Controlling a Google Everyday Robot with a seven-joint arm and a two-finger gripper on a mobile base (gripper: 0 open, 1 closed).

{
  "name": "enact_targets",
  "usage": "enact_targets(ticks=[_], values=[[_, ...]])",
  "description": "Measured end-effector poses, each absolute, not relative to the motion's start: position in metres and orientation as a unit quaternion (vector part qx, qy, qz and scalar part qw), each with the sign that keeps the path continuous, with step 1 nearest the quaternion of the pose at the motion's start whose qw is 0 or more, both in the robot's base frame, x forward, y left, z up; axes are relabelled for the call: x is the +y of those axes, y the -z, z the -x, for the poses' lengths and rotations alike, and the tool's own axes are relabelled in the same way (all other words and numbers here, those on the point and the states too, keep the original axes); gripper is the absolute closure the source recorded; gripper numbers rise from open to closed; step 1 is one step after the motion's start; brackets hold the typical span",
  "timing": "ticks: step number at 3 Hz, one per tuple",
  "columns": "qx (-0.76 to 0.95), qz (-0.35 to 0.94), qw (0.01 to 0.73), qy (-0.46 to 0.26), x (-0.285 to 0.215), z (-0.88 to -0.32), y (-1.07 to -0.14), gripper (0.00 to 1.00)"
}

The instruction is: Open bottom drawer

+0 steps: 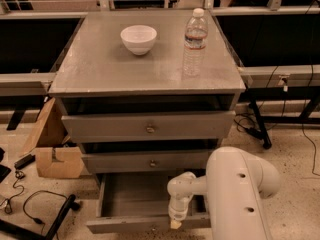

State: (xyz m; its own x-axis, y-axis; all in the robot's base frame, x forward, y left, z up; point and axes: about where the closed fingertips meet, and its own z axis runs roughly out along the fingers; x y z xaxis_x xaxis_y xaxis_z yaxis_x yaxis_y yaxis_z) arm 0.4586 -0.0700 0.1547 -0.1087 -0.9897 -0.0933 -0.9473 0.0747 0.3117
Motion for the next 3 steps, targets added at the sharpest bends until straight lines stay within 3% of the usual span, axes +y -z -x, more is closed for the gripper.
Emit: enact_targets(ticks=[3], values=[[-0.72,-0.661,0.085,0.193,-0.066,-0.422,-0.151,1.0]])
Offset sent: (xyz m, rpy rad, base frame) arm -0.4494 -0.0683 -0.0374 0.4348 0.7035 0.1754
